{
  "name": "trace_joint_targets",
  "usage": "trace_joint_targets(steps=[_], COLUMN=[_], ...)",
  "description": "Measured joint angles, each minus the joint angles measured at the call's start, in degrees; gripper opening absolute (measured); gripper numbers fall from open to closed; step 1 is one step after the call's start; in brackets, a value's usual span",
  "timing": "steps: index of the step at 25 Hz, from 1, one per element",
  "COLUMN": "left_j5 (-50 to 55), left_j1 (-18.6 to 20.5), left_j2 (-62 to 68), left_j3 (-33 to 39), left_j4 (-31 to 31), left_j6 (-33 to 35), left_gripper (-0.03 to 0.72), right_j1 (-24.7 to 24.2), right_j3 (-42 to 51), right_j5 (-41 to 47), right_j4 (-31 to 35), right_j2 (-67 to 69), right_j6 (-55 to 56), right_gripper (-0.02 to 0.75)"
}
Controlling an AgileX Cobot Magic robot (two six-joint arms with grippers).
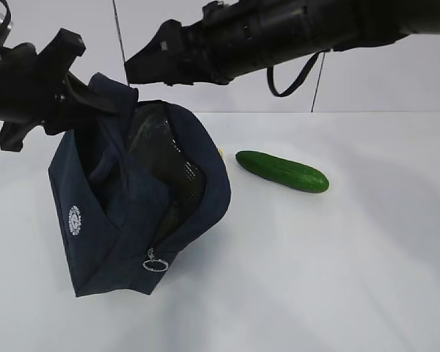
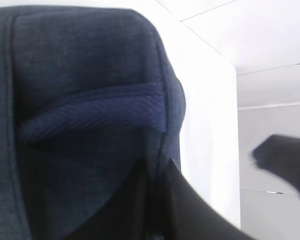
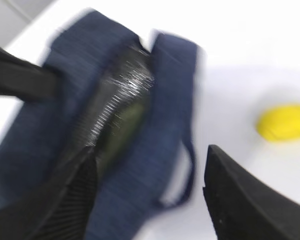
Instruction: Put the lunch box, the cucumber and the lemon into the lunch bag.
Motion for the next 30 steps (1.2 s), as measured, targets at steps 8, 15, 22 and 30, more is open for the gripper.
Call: trace_joint_targets(steps=[8,15,22,30], left_j5=[2.41,6.61,7.31,7.98], left_j1=[2.84,6.57,6.65,7.21], left_j2=[0.0,0.0,0.0,0.0], left_j3=[0.0,0.0,0.0,0.0], left_j4=[6.83,10.76,11.93,18.32], left_j6=[-1.72,-2.11,-2.11,-4.57], left_gripper=[0.022,0.021,0.021,0.021], right_j1=[-3.85,-5.4,-5.4,-5.92], right_j3=[0.0,0.0,0.0,0.0], right_j5=[1.12,1.94,-0.38,-1.92], right_j4=[-20.78,-38.26,-56.11,-61.81], right_j2=[-1.53,-1.53,-1.53,3.42], right_j6=[16.85,22.46,23.01,23.76], right_gripper=[0.526,0.526,0.526,0.526])
